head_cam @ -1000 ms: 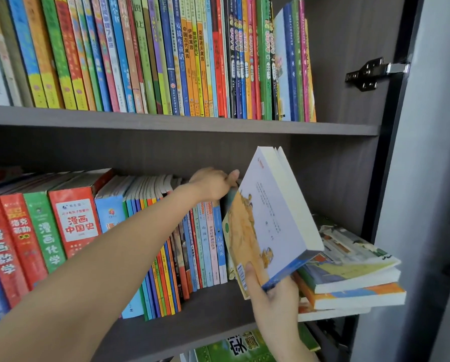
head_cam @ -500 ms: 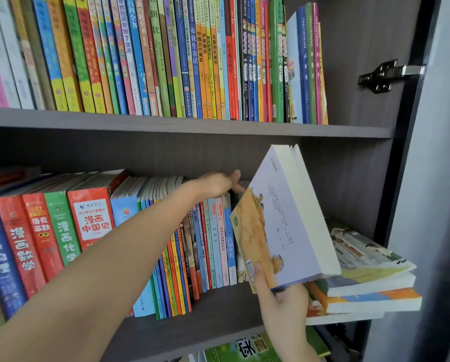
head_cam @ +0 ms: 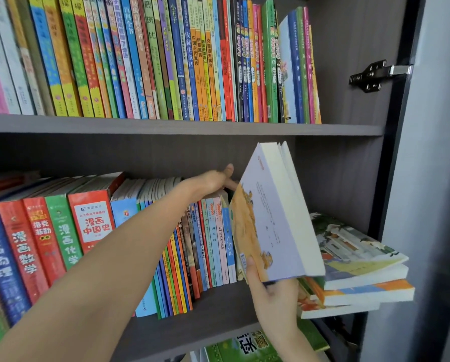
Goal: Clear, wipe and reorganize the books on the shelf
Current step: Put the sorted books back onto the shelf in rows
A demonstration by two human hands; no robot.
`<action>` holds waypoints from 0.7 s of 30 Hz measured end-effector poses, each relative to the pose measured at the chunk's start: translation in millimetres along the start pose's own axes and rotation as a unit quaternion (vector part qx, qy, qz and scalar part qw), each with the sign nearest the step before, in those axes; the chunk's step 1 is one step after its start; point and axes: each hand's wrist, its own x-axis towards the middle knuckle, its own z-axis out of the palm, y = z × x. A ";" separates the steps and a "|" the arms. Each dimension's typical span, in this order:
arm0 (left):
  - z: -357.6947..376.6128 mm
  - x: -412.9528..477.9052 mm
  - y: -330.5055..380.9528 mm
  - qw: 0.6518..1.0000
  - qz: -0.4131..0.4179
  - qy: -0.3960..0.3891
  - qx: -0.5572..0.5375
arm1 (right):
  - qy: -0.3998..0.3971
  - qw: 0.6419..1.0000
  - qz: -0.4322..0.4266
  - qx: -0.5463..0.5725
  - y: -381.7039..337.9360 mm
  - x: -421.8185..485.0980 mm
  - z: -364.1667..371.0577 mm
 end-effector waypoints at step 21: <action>0.0 2.0 0.6 0.999 -0.030 -0.020 0.017 | 0.006 0.997 0.076 0.018 2.3 18.4 -14.1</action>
